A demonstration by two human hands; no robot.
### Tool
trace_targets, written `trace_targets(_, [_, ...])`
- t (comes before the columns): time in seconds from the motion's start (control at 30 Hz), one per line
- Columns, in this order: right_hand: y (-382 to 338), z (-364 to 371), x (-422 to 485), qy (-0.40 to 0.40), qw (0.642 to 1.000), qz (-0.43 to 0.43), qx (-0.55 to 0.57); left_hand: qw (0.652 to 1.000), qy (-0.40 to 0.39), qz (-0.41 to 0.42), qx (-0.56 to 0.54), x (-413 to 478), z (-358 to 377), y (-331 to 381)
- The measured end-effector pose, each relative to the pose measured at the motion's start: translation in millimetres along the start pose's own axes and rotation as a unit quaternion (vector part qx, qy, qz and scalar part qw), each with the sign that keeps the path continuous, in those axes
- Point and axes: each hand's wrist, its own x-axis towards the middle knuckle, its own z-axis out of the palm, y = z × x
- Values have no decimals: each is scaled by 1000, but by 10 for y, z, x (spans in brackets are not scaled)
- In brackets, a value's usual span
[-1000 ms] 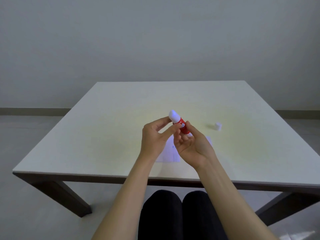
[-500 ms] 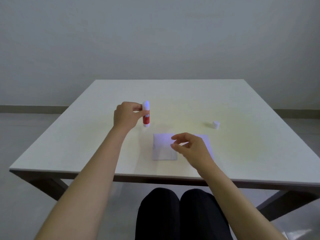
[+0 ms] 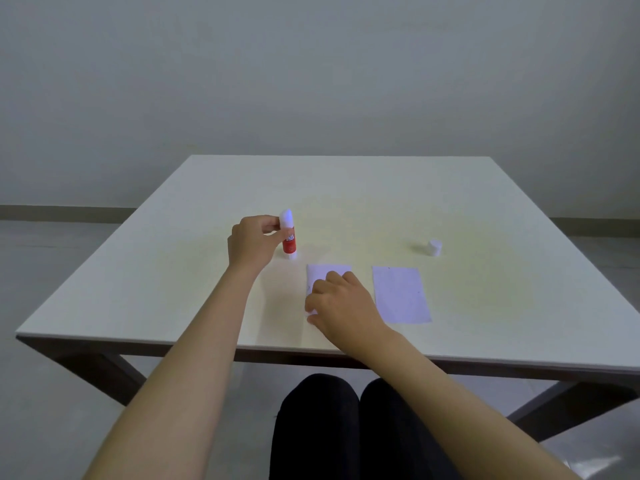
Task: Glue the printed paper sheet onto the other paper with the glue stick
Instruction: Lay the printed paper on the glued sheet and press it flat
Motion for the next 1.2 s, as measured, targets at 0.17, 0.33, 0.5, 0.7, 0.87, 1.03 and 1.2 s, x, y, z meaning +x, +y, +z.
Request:
trace_targets(0.17, [-104,-77,15,-20,992,-2,-127,1000,4,10,6,-29,31,-22])
trace_targets(0.33, [-195,-108,19,11,991,-11,-133,1000,-7,2,0,-77,64,-72])
trace_targets(0.5, [-312,-118,-116,10,993,-6,-118,1000,11,7,11,-109,52,-138])
trace_targets(0.7, [-433,-133,-288,40,991,-45,-117,988,138,53,-38,-189,8,-128])
trace_targets(0.87, [-393,-120,-303,121,991,-1,-49,960,236,99,-110,-421,-26,-37])
trace_targets(1.03, [-8,-328,-301,262,925,159,223,963,133,41,-229,-898,134,-2])
trace_targets(1.2, [293,-363,-384,289,720,338,533,935,-99,-133,-314,-1092,351,261])
